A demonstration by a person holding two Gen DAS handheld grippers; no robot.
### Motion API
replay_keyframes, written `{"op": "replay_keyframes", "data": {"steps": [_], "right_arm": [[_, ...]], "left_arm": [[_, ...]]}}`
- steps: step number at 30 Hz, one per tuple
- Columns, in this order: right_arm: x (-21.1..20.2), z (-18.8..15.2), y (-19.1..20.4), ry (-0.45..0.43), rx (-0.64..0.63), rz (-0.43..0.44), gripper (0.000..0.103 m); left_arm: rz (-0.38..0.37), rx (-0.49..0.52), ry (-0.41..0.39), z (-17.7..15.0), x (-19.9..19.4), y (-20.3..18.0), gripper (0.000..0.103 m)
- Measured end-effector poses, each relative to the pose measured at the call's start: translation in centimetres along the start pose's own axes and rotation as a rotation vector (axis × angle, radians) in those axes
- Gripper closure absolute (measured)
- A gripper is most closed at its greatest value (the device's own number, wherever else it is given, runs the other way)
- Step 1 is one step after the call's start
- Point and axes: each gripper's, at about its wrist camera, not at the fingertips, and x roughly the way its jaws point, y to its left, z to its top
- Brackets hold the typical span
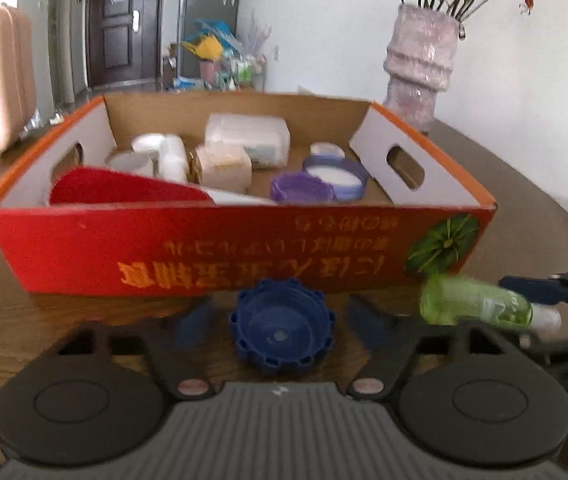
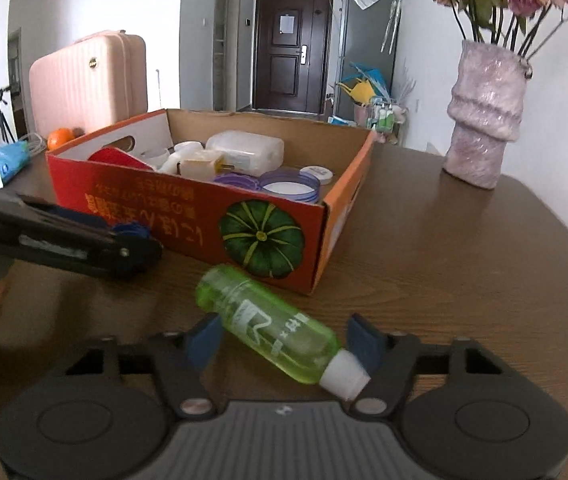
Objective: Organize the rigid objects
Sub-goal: 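Grasp the dark blue ridged cap with the left tool while the right tool grasps the green spray bottle, then carry the blue cap with the left tool while the right tool carries the spray bottle to the red box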
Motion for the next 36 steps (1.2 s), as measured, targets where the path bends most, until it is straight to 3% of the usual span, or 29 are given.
{"op": "replay_keyframes", "data": {"steps": [1,9,15,23,30,36], "right_arm": [[0.2,0.0,0.0,0.004,0.011,-0.001,0.053],[-1.1,-0.7,1.1,-0.002,0.069,0.050,0.073],[-5.4,-4.0,2.5,-0.021,0.158,0.049,0.073],[-10.5,-8.0,5.0,-0.021,0.164,0.024,0.073],[-9.4,-7.5,5.5,-0.029,0.171,0.010,0.069],[-8.2,-6.8,5.9,-0.036,0.173,-0.015,0.073]], "left_arm": [[0.005,0.016,-0.011,-0.1,-0.1,-0.1,0.048],[-0.057,0.032,-0.020,-0.8,-2.5,-1.2,0.048],[-0.133,-0.011,0.002,-3.9,-6.6,-1.3,0.048],[-0.133,-0.047,0.040,-7.9,-11.3,-0.5,0.048],[-0.113,-0.052,-0.001,-8.9,-14.4,-0.3,0.048],[-0.088,-0.070,-0.024,-9.4,-16.2,0.5,0.048]]}}
